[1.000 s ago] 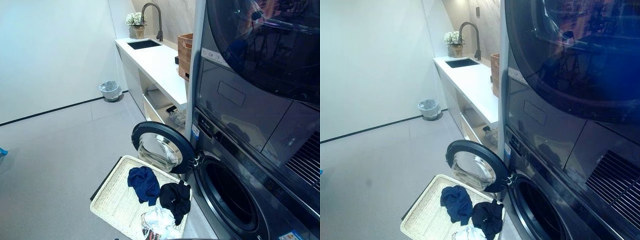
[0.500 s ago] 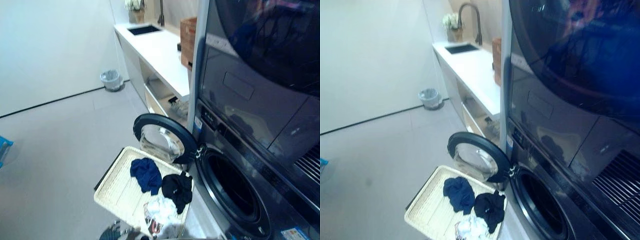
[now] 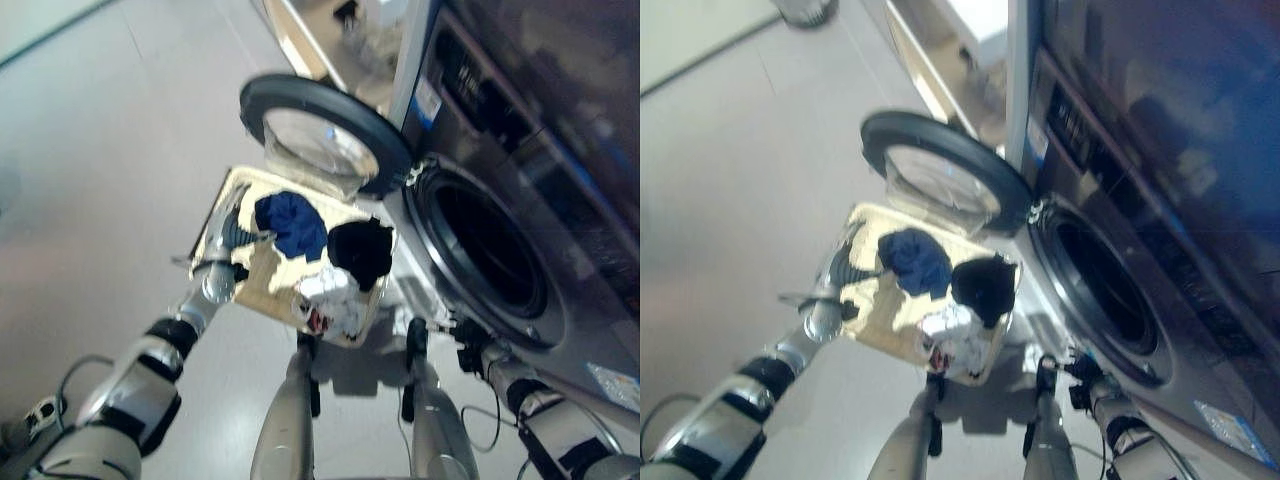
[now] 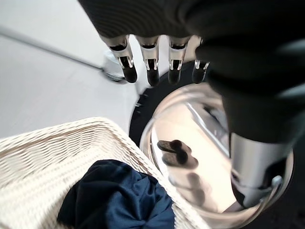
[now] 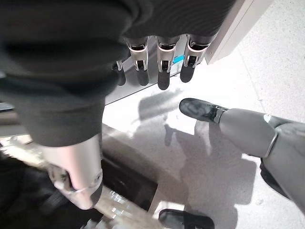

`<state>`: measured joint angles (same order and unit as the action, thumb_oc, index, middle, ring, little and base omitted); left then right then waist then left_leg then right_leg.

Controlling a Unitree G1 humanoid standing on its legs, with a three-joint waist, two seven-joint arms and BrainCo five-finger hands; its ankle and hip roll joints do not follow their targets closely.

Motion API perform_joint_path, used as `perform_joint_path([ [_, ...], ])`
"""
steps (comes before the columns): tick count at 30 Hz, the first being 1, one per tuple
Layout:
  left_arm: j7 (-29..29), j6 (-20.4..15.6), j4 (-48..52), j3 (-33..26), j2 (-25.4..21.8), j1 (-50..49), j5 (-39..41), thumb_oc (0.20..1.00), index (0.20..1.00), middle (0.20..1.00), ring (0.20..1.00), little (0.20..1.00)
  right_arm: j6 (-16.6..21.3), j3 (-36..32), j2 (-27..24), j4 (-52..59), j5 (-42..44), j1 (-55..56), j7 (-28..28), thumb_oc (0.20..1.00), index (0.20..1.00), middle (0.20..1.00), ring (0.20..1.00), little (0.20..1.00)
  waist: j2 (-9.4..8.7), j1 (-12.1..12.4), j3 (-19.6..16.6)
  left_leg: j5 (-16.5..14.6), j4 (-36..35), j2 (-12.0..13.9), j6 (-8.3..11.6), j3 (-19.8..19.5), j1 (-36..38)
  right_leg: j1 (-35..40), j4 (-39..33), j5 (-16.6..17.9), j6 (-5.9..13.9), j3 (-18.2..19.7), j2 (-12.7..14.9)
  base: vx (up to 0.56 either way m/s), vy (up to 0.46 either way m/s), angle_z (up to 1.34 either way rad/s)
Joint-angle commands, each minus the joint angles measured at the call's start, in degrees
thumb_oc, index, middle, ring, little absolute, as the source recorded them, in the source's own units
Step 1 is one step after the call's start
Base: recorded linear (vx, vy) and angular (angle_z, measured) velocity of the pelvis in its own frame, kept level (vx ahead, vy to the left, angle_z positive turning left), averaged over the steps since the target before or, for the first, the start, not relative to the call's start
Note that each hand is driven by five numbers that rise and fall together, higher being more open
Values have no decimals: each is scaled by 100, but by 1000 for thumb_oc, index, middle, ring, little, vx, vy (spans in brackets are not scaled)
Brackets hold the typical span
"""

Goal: Put the clothes into the washing machine.

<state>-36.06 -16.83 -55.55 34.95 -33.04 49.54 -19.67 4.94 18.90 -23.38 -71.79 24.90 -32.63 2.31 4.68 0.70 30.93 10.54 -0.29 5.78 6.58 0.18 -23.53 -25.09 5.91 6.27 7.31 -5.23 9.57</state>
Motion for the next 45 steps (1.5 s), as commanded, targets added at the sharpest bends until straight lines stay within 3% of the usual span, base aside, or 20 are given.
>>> perform_joint_path([
  [1,-512,234,-300,-79,-292,173,-610,1000,1000,1000,1000,1000,178,109,-62,250,249,165,62,1000,1000,1000,1000,1000,-458,-123,-114,-364,744,-59,-257,-17,-516,-539,442,128,-76,164,217,-62,-1,-3],
  [9,-464,667,-1071,561,-238,1062,-911,1000,1000,1000,1000,1000,262,318,-141,341,527,-419,10,1000,1000,1000,1000,1000,-564,-300,-114,-379,1315,-119,-260,-69,-1628,-1622,867,163,-123,265,71,-45,13,1],
  [16,66,894,-1569,884,-159,1361,-715,1000,1000,1000,1000,1000,287,416,-283,401,656,-736,4,1000,1000,1000,1000,1000,-652,-378,-114,-425,1572,-106,-246,-161,-2024,-1988,1064,107,-158,331,-50,2,2,-1],
  [20,54,989,-1778,908,-134,1429,-691,1000,1000,1000,1000,1000,312,460,-332,378,718,-842,-1,1000,1000,1000,1000,1000,-690,-400,-114,-437,1635,-98,-247,-186,-2130,-2093,1107,94,-177,338,-89,9,3,-5],
  [24,-144,1263,-1990,878,-176,1515,-536,1000,1000,1000,1000,1000,349,520,-408,390,828,-951,1,1000,1000,1000,1000,1000,-751,-412,-114,-428,1692,-92,-240,-244,-2275,-2215,1141,88,-199,346,-141,0,3,-3],
  [26,-543,1564,-2085,815,-263,1573,-508,1000,1000,1000,1000,1000,382,548,-476,428,903,-992,-8,1000,1000,1000,1000,1000,-778,-411,-114,-428,1753,-103,-247,-313,-2435,-2358,1193,70,-218,366,-184,0,0,0],
  [33,-1136,1956,-2039,718,-348,1712,-578,1000,1000,1000,1000,1000,447,567,-456,508,935,-1034,-72,1000,1000,1000,1000,1000,-805,-382,-114,-446,1786,-151,-259,-417,-2637,-2540,1186,88,-225,354,-212,0,0,0],
  [40,-2104,2016,-2042,602,-351,1848,-764,1000,1000,1000,1000,1000,502,625,-418,509,997,-1116,-106,1000,1000,1000,1000,1000,-858,-372,-114,-434,1741,-172,-249,-482,-2755,-2637,1111,136,-225,344,-240,0,0,0],
  [45,-2284,2017,-2091,558,-377,1946,-777,1000,1000,1000,1000,1000,549,633,-460,482,1041,-1144,-101,1000,1000,1000,1000,1000,-891,-366,-114,-424,1742,-178,-244,-514,-2843,-2704,1107,155,-217,334,-253,0,0,0],
])
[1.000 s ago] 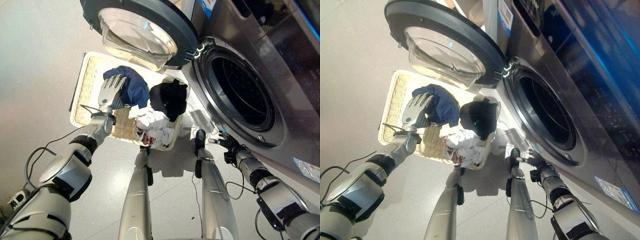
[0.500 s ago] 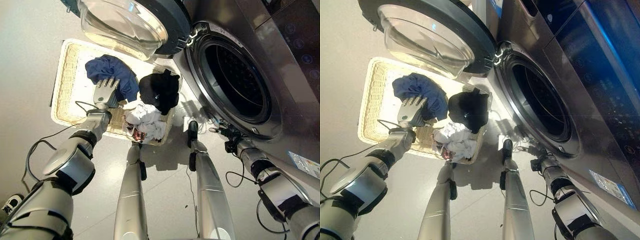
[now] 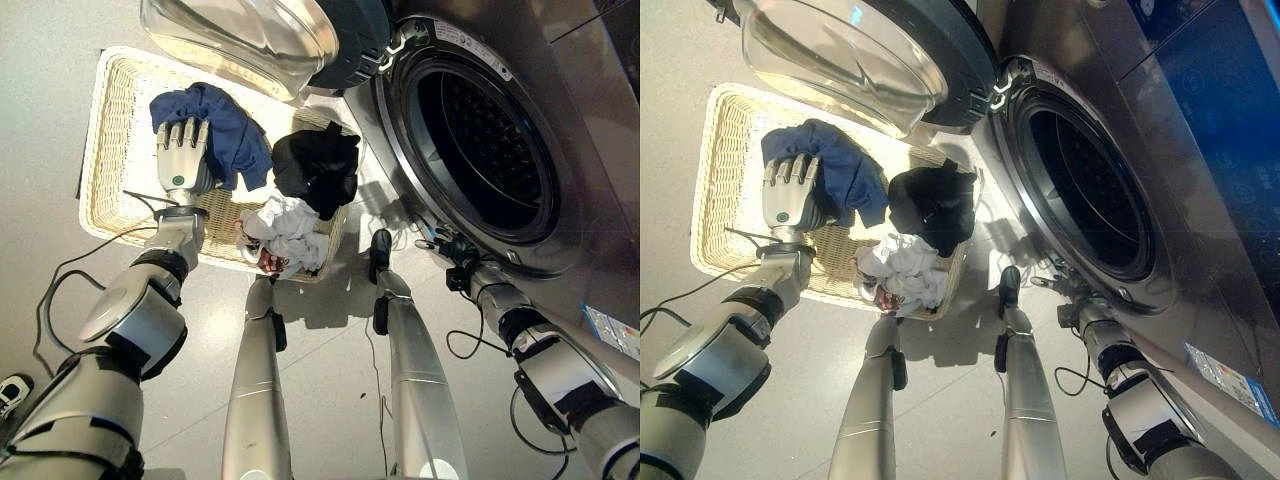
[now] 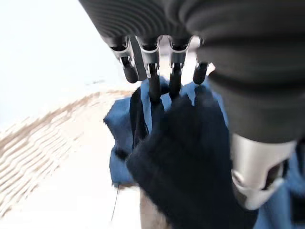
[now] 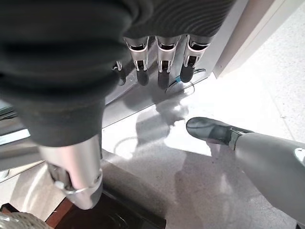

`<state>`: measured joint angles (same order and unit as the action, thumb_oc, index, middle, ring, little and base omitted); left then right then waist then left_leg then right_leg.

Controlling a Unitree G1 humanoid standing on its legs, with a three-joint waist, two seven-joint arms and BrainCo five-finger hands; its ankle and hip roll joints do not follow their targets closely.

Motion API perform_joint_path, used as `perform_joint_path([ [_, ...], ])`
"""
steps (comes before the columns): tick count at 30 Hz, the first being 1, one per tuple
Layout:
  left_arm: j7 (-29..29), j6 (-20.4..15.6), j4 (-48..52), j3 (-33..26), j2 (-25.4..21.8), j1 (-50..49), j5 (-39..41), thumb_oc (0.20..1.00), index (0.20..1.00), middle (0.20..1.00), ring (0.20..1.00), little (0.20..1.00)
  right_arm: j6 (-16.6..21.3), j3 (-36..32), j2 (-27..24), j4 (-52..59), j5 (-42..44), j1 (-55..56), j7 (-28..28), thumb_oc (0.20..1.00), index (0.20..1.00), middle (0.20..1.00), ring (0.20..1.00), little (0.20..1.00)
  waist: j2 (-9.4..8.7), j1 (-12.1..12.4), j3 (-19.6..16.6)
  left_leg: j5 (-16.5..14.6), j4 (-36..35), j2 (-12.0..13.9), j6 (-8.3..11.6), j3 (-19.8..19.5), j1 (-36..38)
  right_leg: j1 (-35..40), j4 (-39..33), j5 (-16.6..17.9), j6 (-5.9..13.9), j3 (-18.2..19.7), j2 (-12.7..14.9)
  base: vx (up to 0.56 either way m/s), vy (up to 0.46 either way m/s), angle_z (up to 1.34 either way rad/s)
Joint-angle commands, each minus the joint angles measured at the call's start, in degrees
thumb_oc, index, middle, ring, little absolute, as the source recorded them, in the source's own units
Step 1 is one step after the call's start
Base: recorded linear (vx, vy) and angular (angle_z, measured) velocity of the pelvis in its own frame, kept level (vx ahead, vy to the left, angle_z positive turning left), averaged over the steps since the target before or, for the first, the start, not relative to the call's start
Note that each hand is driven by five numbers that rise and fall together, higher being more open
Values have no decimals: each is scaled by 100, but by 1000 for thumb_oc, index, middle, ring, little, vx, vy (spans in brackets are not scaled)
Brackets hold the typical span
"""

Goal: Put the clothes into the washing machine.

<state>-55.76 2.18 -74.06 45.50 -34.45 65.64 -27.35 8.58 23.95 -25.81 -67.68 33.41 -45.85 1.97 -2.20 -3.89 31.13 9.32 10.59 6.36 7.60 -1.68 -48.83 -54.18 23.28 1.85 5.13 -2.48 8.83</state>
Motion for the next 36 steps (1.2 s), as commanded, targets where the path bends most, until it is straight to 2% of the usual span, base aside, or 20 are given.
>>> perform_joint_path([
  [1,-314,116,-241,-497,-235,336,-9,1000,1000,1000,1000,1000,185,128,-217,72,189,178,-66,1000,1000,1000,1000,1000,-203,93,-134,-302,653,-236,-346,-328,-312,204,-631,598,2,59,-179,0,0,0],
  [14,-63,-101,-405,-268,-229,726,139,1000,1000,1000,1000,1000,304,274,-246,20,280,-87,-29,1000,1000,1000,1000,1000,-285,54,-134,-321,699,-262,-350,-386,-650,-92,-652,657,12,67,-235,0,0,0],
  [28,1987,-184,-585,76,-102,819,638,1000,1000,1000,1000,1000,328,444,-334,171,365,-376,4,1000,1000,1000,1000,1000,-340,-38,-134,-302,667,-271,-364,-350,-826,-286,-705,726,39,91,-270,0,0,0],
  [29,2098,-195,-595,74,-100,818,657,780,780,780,780,780,331,444,-336,166,367,-387,5,1000,1000,1000,1000,1000,-339,-41,-134,-300,663,-271,-363,-347,-826,-288,-710,729,41,93,-270,0,0,0],
  [30,2437,-212,-627,106,-96,817,684,250,250,250,250,250,316,441,-359,147,368,-434,27,1000,1000,1000,1000,1000,-333,-49,-134,-296,648,-271,-361,-338,-826,-293,-728,741,45,93,-271,0,0,0],
  [31,2494,-208,-627,121,-92,817,713,200,200,200,200,200,314,442,-355,147,364,-440,25,1000,1000,1000,1000,1000,-333,-53,-134,-295,644,-269,-362,-335,-824,-294,-729,741,46,94,-271,0,0,0],
  [36,2923,-150,-619,96,-41,737,927,200,200,200,200,200,332,419,-361,161,318,-422,27,1000,1000,1000,1000,1000,-312,-73,-134,-284,611,-273,-367,-307,-793,-295,-741,747,45,100,-269,0,0,0],
])
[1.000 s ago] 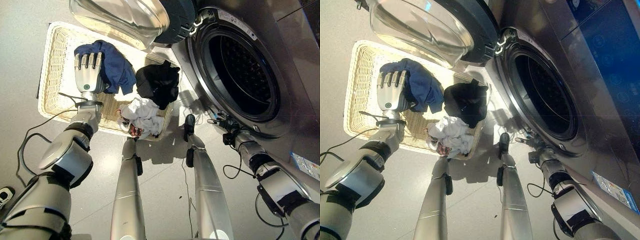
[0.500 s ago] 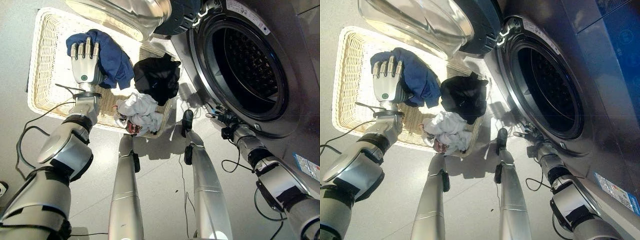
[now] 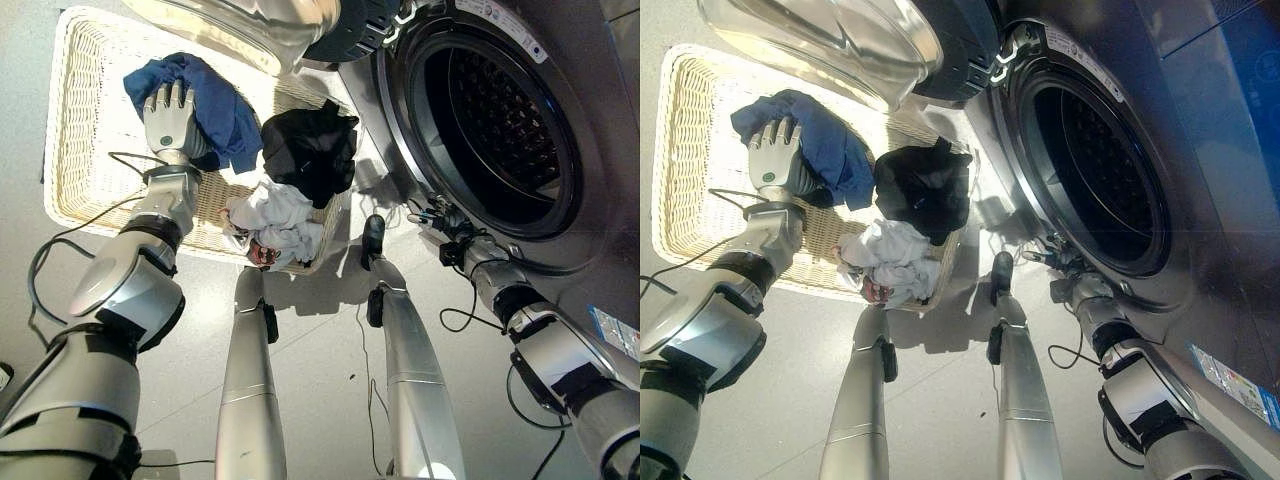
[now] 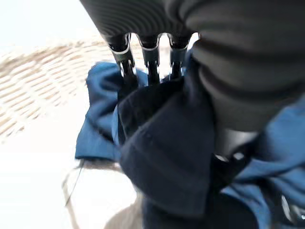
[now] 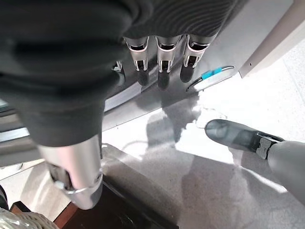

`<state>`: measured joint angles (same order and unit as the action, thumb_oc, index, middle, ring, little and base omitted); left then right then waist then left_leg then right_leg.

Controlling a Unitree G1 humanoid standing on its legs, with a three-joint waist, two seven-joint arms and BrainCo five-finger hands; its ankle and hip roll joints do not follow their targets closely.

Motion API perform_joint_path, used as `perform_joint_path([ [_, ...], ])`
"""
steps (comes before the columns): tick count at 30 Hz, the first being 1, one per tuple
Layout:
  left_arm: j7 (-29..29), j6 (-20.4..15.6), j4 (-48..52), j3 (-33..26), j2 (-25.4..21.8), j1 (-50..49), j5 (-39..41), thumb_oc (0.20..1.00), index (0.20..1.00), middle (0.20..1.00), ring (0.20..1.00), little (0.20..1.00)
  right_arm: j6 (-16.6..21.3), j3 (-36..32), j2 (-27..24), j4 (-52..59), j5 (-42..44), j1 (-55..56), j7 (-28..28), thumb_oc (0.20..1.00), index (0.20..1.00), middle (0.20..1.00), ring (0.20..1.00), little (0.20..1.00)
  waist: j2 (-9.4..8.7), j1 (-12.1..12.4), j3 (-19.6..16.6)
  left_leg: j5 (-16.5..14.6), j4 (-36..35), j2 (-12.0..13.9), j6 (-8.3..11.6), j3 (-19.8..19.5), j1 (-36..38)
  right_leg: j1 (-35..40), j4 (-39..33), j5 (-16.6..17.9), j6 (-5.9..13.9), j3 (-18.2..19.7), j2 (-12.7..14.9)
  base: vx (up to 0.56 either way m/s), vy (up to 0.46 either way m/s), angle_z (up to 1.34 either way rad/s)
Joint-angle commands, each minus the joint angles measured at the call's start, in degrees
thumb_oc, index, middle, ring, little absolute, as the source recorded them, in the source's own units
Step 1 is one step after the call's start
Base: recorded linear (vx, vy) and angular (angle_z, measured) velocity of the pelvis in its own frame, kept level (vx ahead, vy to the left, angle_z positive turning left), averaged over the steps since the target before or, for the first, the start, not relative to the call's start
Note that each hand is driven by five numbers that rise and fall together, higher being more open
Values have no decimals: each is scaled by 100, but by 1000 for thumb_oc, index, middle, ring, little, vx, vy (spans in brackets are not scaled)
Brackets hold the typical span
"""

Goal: Put the clothes into the washing machine.

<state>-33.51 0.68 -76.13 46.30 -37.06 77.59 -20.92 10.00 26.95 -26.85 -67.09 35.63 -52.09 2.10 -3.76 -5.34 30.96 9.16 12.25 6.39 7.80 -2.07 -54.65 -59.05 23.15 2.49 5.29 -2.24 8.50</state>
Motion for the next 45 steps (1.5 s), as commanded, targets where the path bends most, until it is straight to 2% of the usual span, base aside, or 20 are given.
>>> perform_joint_path([
  [1,739,16,-406,18,219,-464,332,200,200,200,200,200,188,115,-258,113,93,206,15,1000,1000,1000,1000,1000,-154,70,-116,-269,435,-276,-389,-267,-197,203,-735,684,32,78,-234,0,0,0],
  [13,944,154,-299,-72,230,-576,427,200,200,200,200,200,280,96,-252,386,218,224,45,1000,1000,1000,1000,1000,-93,81,-116,-225,371,-275,-386,-203,-105,265,-769,684,20,61,-209,0,0,0],
  [16,908,50,-249,-112,239,-630,728,200,200,200,200,200,395,84,-248,509,347,259,97,1000,1000,1000,1000,1000,-86,86,-116,-209,367,-281,-383,-207,-101,271,-764,682,14,60,-207,0,0,0],
  [18,721,-210,-178,-316,234,-710,1336,200,200,200,200,200,492,51,-249,676,568,294,198,1000,1000,1000,1000,1000,-76,92,-116,-198,344,-284,-381,-203,-65,293,-760,676,14,73,-212,8,-16,0],
  [19,544,-530,-101,-519,210,-753,1835,200,200,200,200,200,574,13,-243,810,713,337,297,1000,1000,1000,1000,1000,-76,93,-116,-198,327,-282,-381,-197,-32,318,-761,665,14,80,-217,0,0,0],
  [20,484,-669,-33,-645,195,-778,2003,200,200,200,200,200,586,-4,-234,916,749,378,303,1000,1000,1000,1000,1000,-75,95,-116,-200,321,-282,-382,-195,-22,325,-755,650,12,84,-223,18,-35,0],
  [21,406,-1017,161,-916,153,-846,2412,200,200,200,200,200,676,-52,-228,1171,854,481,355,1000,1000,1000,1000,1000,-63,102,-116,-205,304,-283,-380,-193,6,343,-748,621,8,92,-227,0,0,0],
  [23,254,-1421,400,-1164,112,-967,2598,200,200,200,200,200,761,-110,-216,1530,922,627,380,1000,1000,1000,1000,1000,-44,105,-116,-213,301,-292,-371,-196,35,365,-751,606,4,95,-225,4,-17,0],
  [24,61,-1732,1035,-1480,55,-1294,2735,200,200,200,200,200,703,-194,-205,2335,893,921,138,1000,1000,1000,1000,1000,-5,134,-116,-227,322,-325,-360,-215,37,372,-743,581,-1,93,-206,5,-31,-2],
  [28,-514,-2242,2674,-2045,115,-2314,2558,200,200,200,200,200,539,-474,-132,3874,906,1566,-70,1000,1000,1000,1000,1000,85,236,-116,-241,324,-397,-374,-227,37,370,-712,543,2,31,-154,-2,-5,1],
  [33,-836,-2719,4030,-2410,404,-3205,1824,200,200,200,200,200,377,-808,28,4947,962,2074,111,1000,1000,1000,1000,1000,163,379,-116,-273,347,-457,-437,-265,41,391,-622,473,8,-54,-110,-8,-26,7],
  [34,-817,-2717,4125,-2432,407,-3238,1782,200,200,200,200,200,351,-827,32,5013,966,2088,115,1000,1000,1000,1000,1000,167,385,-116,-276,353,-458,-441,-265,38,389,-613,470,10,-58,-108,5,-9,11],
  [40,-544,-2899,5239,-2584,336,-3521,1398,200,200,200,200,200,120,-973,53,5685,1165,2187,268,1000,1000,1000,1000,1000,220,459,-116,-291,379,-473,-485,-273,43,380,-530,431,14,-97,-85,9,-10,7],
  [41,-404,-2887,5702,-2566,278,-3560,1175,200,200,200,200,200,63,-994,78,5925,1196,2247,366,1000,1000,1000,1000,1000,227,474,-116,-294,398,-478,-496,-277,41,381,-504,424,17,-109,-79,0,0,0],
  [45,-19,-2980,6487,-2435,207,-3584,881,200,200,200,200,200,-149,-966,137,6358,1373,2329,572,1000,1000,1000,1000,1000,219,485,-116,-289,398,-494,-530,-283,53,385,-491,445,35,-127,-70,18,-35,2],
])
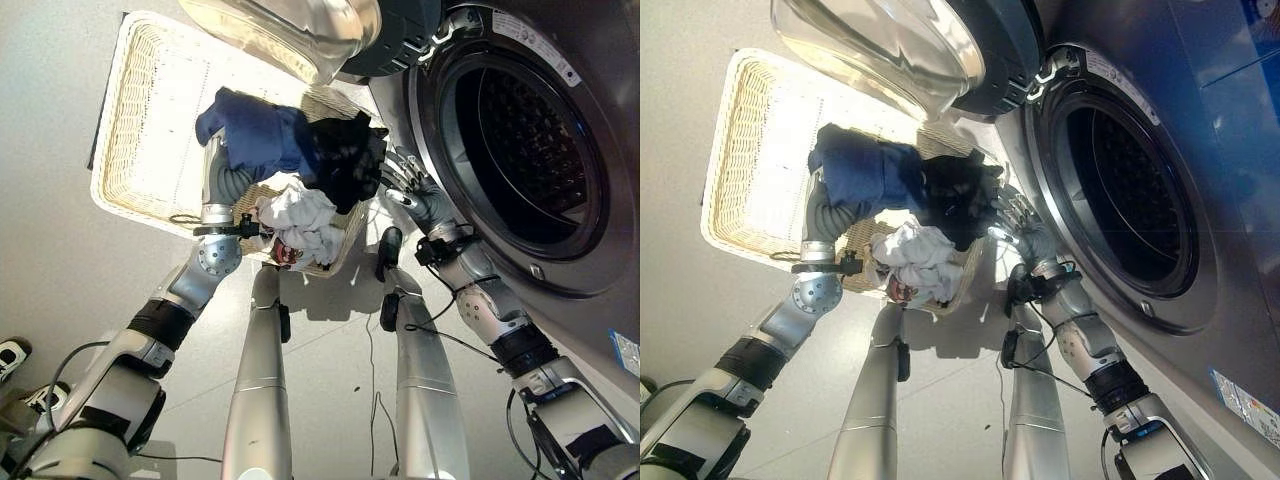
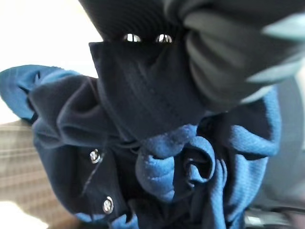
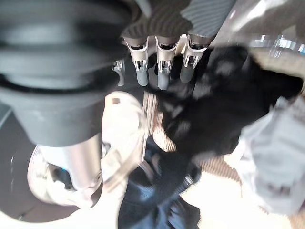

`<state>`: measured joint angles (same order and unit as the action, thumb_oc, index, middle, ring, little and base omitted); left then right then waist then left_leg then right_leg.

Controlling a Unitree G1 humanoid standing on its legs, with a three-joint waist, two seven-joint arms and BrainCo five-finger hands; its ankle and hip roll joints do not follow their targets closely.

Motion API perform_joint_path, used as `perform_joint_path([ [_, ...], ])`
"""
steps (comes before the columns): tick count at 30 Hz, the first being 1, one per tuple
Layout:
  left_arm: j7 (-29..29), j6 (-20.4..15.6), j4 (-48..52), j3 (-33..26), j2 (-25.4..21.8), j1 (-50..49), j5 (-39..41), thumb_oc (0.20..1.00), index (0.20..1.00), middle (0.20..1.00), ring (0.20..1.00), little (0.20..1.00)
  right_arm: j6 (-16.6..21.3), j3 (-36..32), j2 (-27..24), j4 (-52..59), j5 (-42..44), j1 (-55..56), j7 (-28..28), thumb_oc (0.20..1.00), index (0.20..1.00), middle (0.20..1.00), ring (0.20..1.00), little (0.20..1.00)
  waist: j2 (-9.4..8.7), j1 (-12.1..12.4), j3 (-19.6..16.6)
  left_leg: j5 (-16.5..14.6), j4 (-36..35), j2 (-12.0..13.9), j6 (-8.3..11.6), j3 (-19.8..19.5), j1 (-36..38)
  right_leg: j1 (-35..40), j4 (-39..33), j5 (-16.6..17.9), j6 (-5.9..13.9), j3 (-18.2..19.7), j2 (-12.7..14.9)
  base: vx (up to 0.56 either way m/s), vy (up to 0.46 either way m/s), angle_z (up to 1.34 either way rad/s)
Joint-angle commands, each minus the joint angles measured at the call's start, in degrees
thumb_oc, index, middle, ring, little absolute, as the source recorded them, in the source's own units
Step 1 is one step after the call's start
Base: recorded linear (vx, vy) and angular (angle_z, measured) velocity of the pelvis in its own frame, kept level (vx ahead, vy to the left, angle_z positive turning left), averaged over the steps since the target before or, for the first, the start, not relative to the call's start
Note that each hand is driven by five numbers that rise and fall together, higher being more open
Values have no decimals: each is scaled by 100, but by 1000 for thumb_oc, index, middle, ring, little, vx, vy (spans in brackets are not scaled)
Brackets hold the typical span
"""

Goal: Put the clothes into the washing machine.

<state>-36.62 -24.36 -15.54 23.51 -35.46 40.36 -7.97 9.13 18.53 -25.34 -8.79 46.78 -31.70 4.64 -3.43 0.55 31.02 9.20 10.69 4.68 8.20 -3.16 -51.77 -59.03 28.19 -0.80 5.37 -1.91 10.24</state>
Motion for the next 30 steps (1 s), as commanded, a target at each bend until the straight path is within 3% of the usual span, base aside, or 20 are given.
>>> perform_joint_path([
  [1,331,-488,477,-145,47,142,-412,200,200,200,200,200,-85,-120,-13,552,267,289,341,1000,1000,1000,1000,1000,186,-104,-123,-293,553,-325,-572,-175,-233,385,-997,776,28,-162,-244,12,-32,3],
  [10,1455,-701,1312,400,263,404,-615,200,200,200,200,200,-420,186,111,971,553,67,616,1000,1000,1000,1000,1000,159,-105,-123,-278,550,-337,-585,-172,-206,425,-1016,817,67,-194,-234,0,0,0],
  [17,1631,-628,1445,560,295,483,-632,200,200,200,200,200,-458,258,127,1020,601,8,663,1000,1000,1000,1000,1000,155,-109,-123,-271,555,-344,-588,-174,-211,421,-1015,829,69,-192,-247,0,0,0],
  [18,1962,-577,1520,768,307,598,-393,200,200,200,200,200,-408,342,160,1041,757,-112,712,1000,1000,1000,1000,1000,151,-109,-123,-271,547,-350,-594,-173,-181,446,-1013,836,81,-200,-259,0,0,0],
  [21,1962,-577,1520,768,307,598,-393,200,200,200,200,200,-408,342,160,1041,757,-112,712,1000,1000,1000,1000,1000,151,-109,-123,-271,547,-350,-594,-173,-181,446,-1013,836,81,-200,-259,0,0,0],
  [22,2256,-455,1576,920,331,691,-320,200,200,200,200,200,-248,386,167,1084,864,-186,740,1000,1000,1000,1000,1000,151,-111,-123,-264,536,-376,-589,-169,-168,465,-1051,857,92,-221,-253,0,0,0],
  [28,2357,-345,1567,1024,281,720,-391,200,200,200,200,200,-67,350,165,1164,1064,-213,771,1000,1000,1000,1000,1000,154,-118,-123,-262,540,-383,-589,-160,-158,480,-1059,864,98,-229,-249,0,0,0],
  [30,2476,-371,1551,1085,207,774,-639,200,200,200,200,200,3,275,160,1201,1558,-236,939,1000,1000,1000,1000,1000,156,-122,-123,-275,545,-389,-583,-155,-146,501,-1088,865,106,-239,-229,0,0,0],
])
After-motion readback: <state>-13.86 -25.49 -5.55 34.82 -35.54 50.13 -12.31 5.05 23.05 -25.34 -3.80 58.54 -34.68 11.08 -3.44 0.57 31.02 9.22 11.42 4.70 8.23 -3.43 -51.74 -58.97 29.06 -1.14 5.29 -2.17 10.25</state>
